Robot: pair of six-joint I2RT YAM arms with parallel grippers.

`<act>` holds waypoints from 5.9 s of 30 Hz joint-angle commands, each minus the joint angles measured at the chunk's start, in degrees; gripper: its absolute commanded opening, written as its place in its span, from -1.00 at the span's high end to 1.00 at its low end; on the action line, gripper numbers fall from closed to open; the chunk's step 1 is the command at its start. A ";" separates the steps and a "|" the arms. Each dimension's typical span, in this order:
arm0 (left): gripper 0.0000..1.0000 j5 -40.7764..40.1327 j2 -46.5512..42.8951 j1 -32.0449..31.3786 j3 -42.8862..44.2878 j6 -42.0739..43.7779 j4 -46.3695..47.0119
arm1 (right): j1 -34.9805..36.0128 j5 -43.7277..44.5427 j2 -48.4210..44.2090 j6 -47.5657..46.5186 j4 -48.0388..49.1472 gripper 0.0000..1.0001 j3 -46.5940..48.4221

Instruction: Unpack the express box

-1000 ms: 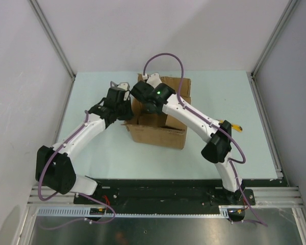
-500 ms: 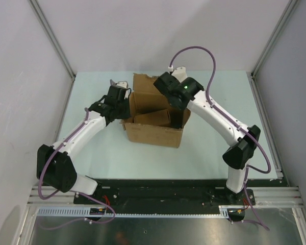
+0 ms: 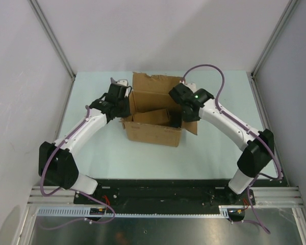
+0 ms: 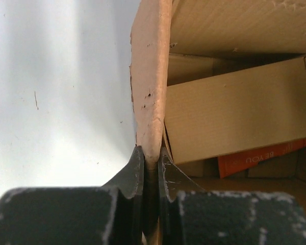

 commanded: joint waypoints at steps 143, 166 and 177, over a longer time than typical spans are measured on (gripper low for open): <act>0.99 23.02 6.56 -0.11 4.45 25.79 13.98 | -6.18 -42.09 8.51 -23.51 19.40 -0.47 -12.71; 1.00 16.25 5.77 -1.78 3.48 21.92 15.83 | -14.63 -65.05 0.51 -19.81 22.31 0.23 -11.74; 1.00 13.43 6.39 -2.05 3.66 19.02 16.44 | -11.11 -61.36 -4.50 -20.08 24.48 0.30 -12.00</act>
